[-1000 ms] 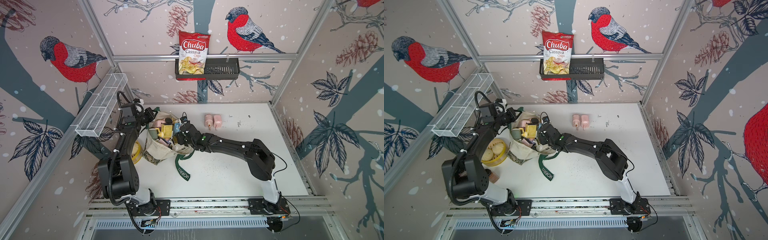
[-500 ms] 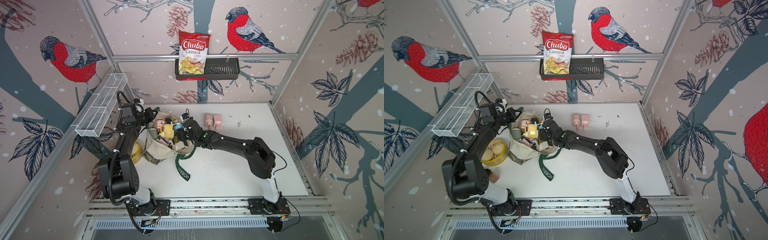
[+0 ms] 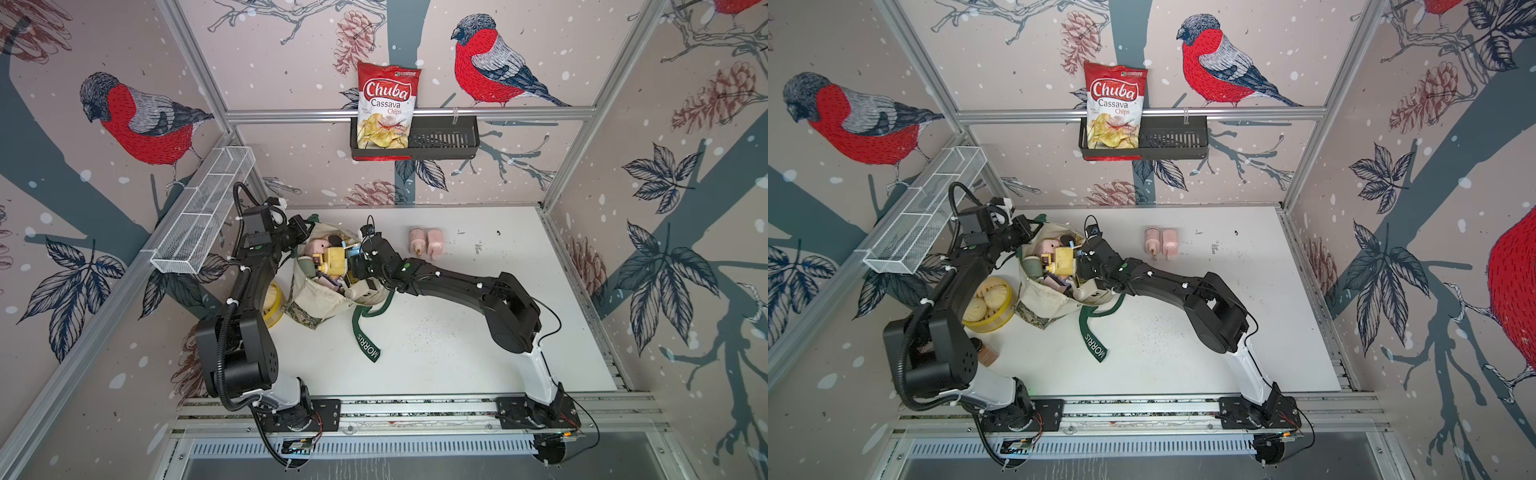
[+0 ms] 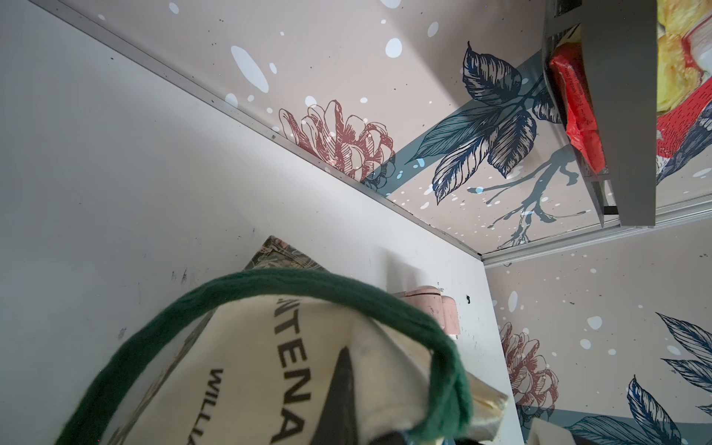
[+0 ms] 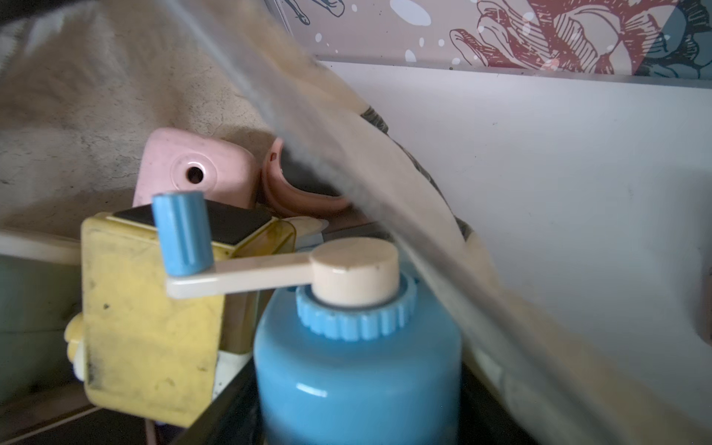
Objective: Take out the pencil sharpeners from the tote bags
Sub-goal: Pick up the pencil sharpener from the canvas bag.
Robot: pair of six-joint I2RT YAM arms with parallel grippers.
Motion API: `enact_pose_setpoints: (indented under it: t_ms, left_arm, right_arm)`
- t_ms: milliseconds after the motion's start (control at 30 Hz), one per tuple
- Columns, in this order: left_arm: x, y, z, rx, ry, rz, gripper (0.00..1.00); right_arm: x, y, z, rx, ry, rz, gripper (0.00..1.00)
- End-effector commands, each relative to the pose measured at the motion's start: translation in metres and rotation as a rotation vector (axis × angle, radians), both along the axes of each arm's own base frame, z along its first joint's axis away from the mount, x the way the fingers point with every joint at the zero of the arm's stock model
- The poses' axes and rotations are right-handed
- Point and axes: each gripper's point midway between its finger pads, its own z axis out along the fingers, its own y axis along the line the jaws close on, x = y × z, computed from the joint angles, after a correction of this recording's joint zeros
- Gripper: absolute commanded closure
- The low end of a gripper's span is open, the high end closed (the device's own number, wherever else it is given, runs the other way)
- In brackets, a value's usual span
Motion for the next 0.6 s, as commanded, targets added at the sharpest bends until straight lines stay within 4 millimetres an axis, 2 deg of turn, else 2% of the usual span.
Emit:
enact_pose_setpoints:
  t_ms: [0, 167, 300, 367, 567]
  left_arm:
    - [0.007, -0.004, 0.036, 0.010, -0.147, -0.044, 1.00]
    - [0.006, -0.004, 0.037, 0.012, -0.149, -0.042, 1.00]
    - [0.006, -0.003, 0.037, 0.014, -0.150, -0.040, 1.00]
    - [0.006, -0.002, 0.037, 0.013, -0.148, -0.037, 1.00]
    - [0.007, -0.002, 0.037, 0.012, -0.148, -0.036, 1.00]
  right_arm:
    - [0.002, 0.001, 0.002, -0.007, -0.015, 0.018, 0.39]
    - [0.000, -0.001, 0.023, 0.002, -0.045, 0.042, 0.53]
    - [-0.009, -0.007, 0.049, 0.023, -0.062, 0.068, 0.60]
    - [-0.015, -0.012, 0.062, 0.037, -0.067, 0.086, 0.62]
    - [-0.033, -0.029, 0.084, 0.029, -0.043, 0.134, 0.62]
